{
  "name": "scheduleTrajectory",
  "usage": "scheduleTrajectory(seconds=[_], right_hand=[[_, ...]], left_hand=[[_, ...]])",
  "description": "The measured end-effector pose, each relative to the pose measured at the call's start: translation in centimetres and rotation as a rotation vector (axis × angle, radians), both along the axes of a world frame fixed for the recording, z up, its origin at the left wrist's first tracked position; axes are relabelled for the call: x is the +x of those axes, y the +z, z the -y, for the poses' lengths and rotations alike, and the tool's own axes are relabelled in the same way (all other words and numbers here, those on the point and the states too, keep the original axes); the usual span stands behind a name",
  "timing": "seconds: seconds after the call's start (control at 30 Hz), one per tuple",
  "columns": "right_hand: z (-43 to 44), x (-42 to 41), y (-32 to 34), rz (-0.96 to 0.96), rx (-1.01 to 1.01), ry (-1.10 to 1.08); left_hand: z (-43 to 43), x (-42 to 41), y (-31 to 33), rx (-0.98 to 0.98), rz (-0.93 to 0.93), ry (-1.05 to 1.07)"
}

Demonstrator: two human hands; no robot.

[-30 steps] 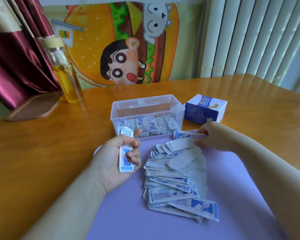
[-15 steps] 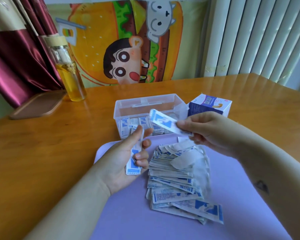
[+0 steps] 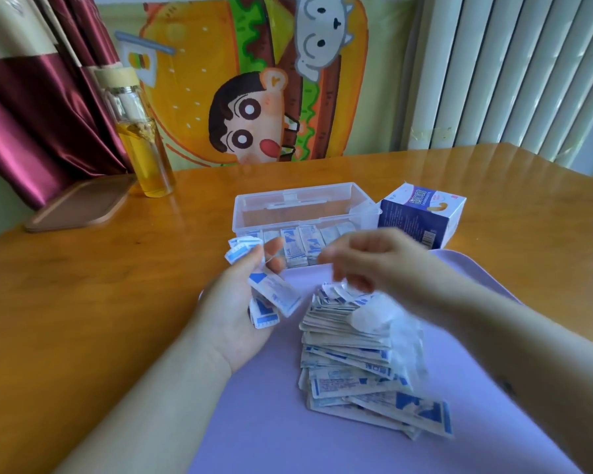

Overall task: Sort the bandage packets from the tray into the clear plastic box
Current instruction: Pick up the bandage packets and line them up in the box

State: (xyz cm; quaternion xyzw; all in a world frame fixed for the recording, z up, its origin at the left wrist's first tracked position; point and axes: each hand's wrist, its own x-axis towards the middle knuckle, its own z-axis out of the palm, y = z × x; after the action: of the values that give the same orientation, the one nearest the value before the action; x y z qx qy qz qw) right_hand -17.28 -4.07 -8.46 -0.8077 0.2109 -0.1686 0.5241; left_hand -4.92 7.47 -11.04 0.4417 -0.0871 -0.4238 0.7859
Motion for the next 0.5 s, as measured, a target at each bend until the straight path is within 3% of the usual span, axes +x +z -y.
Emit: scheduleTrajectory(seconds=[0.03,0.1,0.2,0.5], right_hand=[[1.7,-0.4,0.2,-0.009,-0.131,-0.091],[5.3,-1.2,-0.1,-0.223,-0.501,-0.222],[8.7,-2.2,-1.5,-0.622,-0.734,-0.140],[10.1,-1.8,-1.5,-0.723,-0.481,-0.129]], left_hand=[[0.0,0.2,0.0,-0.015,-0.018,-0.001],[-0.3,0.2,0.3,-0.041,-0.080,-0.026],[-0.3,-0.1,0.6,-0.034,-0.117,-0.089],[-0.5,-0.1,0.3,-0.002,-0.134,-0.159]])
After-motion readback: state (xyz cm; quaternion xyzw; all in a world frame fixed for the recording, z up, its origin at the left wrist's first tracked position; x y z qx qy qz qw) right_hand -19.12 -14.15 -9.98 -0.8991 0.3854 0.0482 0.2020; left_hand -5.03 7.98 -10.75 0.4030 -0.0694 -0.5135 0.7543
